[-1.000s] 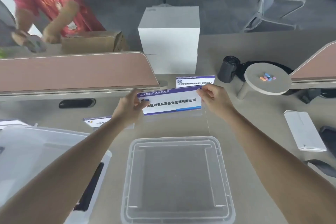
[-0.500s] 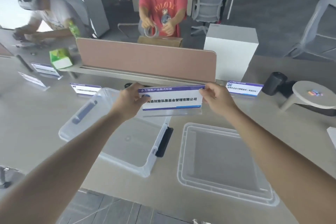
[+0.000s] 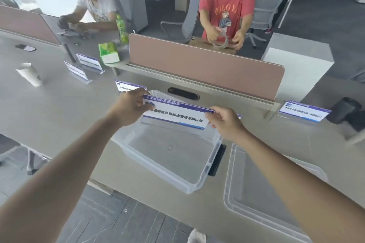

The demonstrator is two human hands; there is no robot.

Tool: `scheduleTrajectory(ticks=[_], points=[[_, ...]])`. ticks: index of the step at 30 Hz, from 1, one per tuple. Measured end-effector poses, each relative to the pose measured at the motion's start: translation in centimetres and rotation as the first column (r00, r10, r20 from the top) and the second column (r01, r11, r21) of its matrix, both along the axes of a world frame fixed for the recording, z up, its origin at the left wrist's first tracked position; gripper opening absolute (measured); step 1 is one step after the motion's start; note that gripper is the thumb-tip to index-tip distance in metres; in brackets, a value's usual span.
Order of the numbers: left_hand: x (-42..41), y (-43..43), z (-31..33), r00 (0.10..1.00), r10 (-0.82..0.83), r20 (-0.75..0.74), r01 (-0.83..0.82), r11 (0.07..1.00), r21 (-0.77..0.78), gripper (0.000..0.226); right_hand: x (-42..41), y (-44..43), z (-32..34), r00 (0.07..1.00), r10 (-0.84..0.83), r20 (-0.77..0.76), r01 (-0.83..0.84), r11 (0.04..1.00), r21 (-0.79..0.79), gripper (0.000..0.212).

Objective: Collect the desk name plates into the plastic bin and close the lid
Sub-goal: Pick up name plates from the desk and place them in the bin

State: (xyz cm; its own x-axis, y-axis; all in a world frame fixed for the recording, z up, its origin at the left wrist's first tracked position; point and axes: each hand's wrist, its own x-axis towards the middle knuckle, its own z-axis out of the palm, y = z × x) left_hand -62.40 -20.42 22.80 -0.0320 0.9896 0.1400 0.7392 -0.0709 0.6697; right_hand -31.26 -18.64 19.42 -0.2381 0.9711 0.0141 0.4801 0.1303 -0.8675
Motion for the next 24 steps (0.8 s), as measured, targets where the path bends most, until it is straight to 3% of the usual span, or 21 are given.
scheduleTrajectory(ticks=[3, 7, 9, 12, 15, 18, 24], points=[[-0.3, 2.0, -0.9, 0.999, 0.035, -0.035, -0.037, 0.998, -0.054, 0.015, -0.6, 1.9, -1.0, 0.999, 0.033, 0.032, -0.032, 0.999, -0.021, 0.033], [-0.8, 4.7, -2.0, 0.993, 0.052, -0.102, -0.065, 0.99, -0.124, 0.018, -1.1, 4.0, -2.0, 0.993, 0.066, 0.097, -0.066, 0.998, -0.01, 0.014], [-1.4, 6.2, -2.7, 0.987, 0.042, -0.153, -0.064, 0.987, -0.145, 0.022, -1.5, 4.9, -2.4, 0.989, 0.063, 0.136, -0.063, 0.998, -0.003, 0.03], [-2.3, 8.8, -3.6, 0.978, 0.001, -0.21, -0.039, 0.983, -0.178, 0.022, -2.3, 6.2, -3.1, 0.981, 0.057, 0.184, -0.05, 0.998, -0.04, 0.037], [-3.2, 11.6, -5.0, 0.978, -0.066, -0.196, 0.02, 0.974, -0.228, 0.022, -3.4, 7.6, -4.4, 0.97, 0.038, 0.239, -0.021, 0.997, -0.073, 0.032], [-3.9, 14.5, -6.5, 0.954, -0.187, -0.234, 0.114, 0.949, -0.294, 0.023, -5.0, 8.0, -5.6, 0.957, -0.02, 0.291, 0.052, 0.993, -0.102, 0.011], [-5.5, 19.7, -9.9, 0.803, -0.491, -0.338, 0.347, 0.846, -0.405, 0.021, -8.7, 7.3, -8.2, 0.903, -0.142, 0.405, 0.213, 0.968, -0.135, 0.015]])
